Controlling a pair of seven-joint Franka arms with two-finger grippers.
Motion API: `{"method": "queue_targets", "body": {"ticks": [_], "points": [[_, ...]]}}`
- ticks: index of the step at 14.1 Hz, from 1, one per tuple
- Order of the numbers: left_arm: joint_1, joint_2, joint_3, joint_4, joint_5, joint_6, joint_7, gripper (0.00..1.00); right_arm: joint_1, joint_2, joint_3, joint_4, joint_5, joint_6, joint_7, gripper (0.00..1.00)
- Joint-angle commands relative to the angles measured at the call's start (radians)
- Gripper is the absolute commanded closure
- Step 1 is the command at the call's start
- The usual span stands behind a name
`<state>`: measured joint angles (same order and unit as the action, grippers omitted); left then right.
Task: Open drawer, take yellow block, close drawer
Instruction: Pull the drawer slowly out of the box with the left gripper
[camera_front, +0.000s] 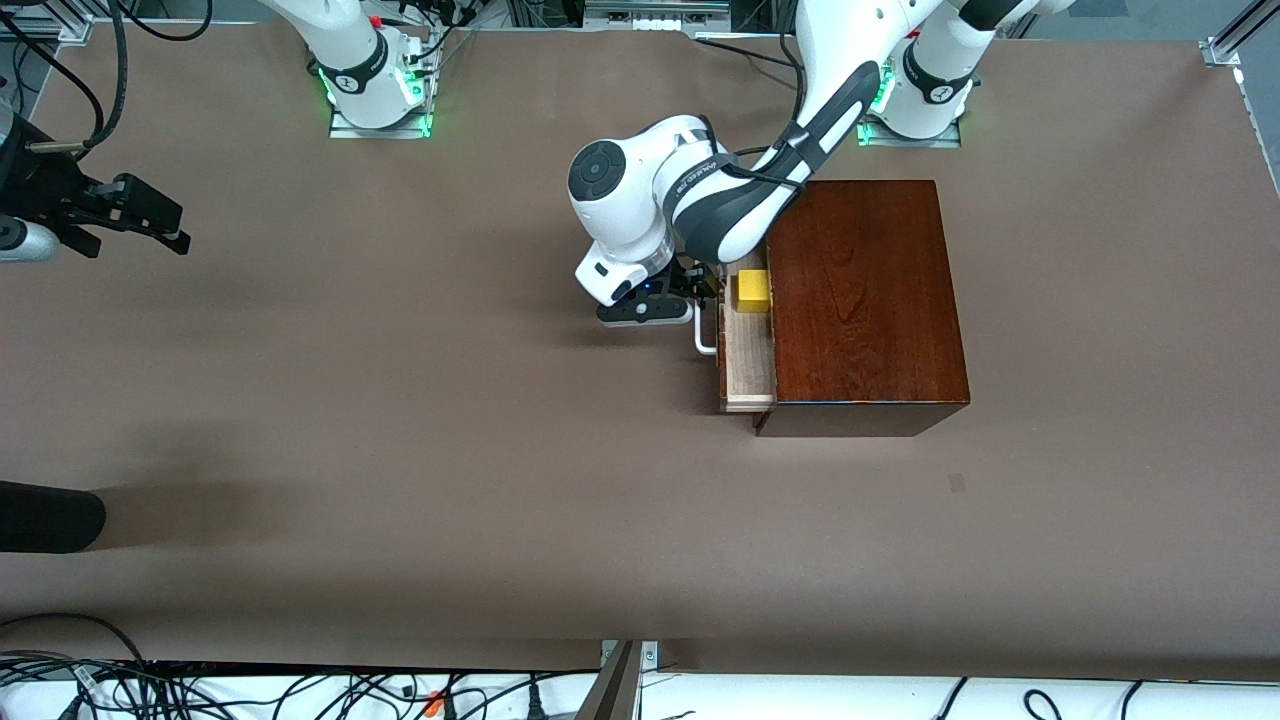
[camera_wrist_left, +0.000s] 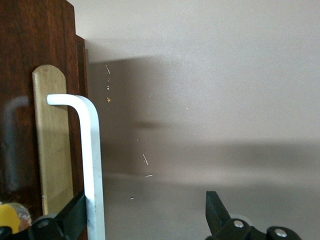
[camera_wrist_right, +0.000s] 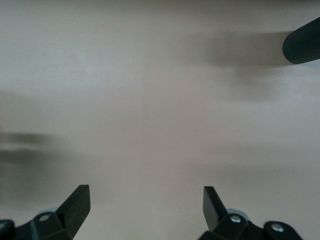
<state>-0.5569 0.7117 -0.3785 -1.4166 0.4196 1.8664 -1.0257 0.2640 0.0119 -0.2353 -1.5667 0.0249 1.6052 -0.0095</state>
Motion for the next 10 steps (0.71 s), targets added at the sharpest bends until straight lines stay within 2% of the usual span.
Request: {"method": "queue_targets", "body": {"ticks": [1,3,6,10], "points": [[-0.049,0.051,-0.034,0.021,-0.087,0.149,-0.047,0.0,-0.005,0.005,0.004,0.017,0.006,-0.005,0.003,0.0],[-0.052,0.06,-0.034,0.031,-0.097,0.178,-0.048,0.0,-0.005,0.005,0.004,0.017,0.004,-0.005,0.003,0.0],[-0.072,0.101,-0.03,0.106,-0.11,0.18,-0.091,0.0,-0.005,0.005,0.004,0.017,0.004,-0.005,0.003,0.0],[-0.074,0.104,-0.026,0.113,-0.111,0.181,-0.097,0.0,-0.005,0.005,0.004,0.017,0.006,-0.005,0.003,0.0]]}}
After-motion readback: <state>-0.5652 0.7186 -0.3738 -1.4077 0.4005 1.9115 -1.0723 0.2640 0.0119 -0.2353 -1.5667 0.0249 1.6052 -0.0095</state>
